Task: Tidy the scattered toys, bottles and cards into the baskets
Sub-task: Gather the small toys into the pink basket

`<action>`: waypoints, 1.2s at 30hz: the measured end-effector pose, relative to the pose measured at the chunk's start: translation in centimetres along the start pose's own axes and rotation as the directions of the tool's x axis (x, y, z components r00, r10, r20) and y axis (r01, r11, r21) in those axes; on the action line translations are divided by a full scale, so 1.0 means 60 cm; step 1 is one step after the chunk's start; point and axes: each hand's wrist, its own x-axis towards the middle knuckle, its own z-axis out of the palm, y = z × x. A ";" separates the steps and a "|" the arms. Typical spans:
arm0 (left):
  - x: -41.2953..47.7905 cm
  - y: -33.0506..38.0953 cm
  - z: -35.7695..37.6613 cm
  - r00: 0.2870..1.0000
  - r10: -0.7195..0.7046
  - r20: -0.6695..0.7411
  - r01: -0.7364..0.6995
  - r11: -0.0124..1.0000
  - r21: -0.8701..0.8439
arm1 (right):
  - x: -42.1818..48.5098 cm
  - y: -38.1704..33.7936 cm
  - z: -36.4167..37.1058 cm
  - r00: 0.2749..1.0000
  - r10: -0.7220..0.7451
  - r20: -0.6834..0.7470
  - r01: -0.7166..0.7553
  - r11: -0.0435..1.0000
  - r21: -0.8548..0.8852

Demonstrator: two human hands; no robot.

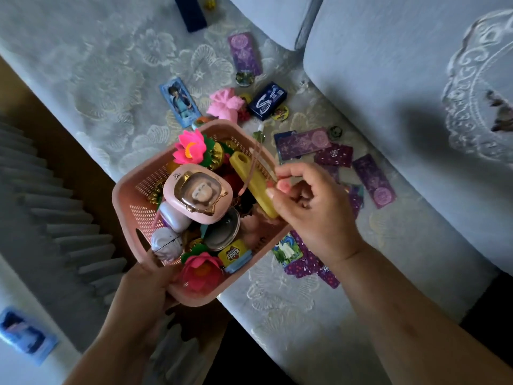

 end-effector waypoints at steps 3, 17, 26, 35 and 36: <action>-0.010 0.016 0.004 1.000 -0.002 0.016 0.002 1.000 -0.009 | 0.016 0.006 -0.003 0.990 0.095 -0.108 -0.104 0.991 -0.086; 0.118 0.143 0.018 0.995 0.020 0.093 -0.019 1.000 -0.013 | 0.248 0.259 0.010 0.809 0.552 -0.200 -0.553 0.600 -0.578; 0.198 0.212 0.006 0.992 0.033 0.125 -0.024 0.997 -0.072 | 0.318 0.266 0.024 0.788 0.582 -0.201 -0.559 0.538 -0.631; 0.232 0.273 -0.023 0.993 0.075 0.096 -0.059 0.984 -0.166 | 0.453 0.251 0.086 0.766 0.610 -0.202 -0.617 0.610 -0.497; 0.232 0.278 -0.023 0.993 0.083 0.085 -0.069 0.984 -0.163 | 0.461 0.254 0.086 0.696 0.682 -0.223 -0.708 0.601 -0.372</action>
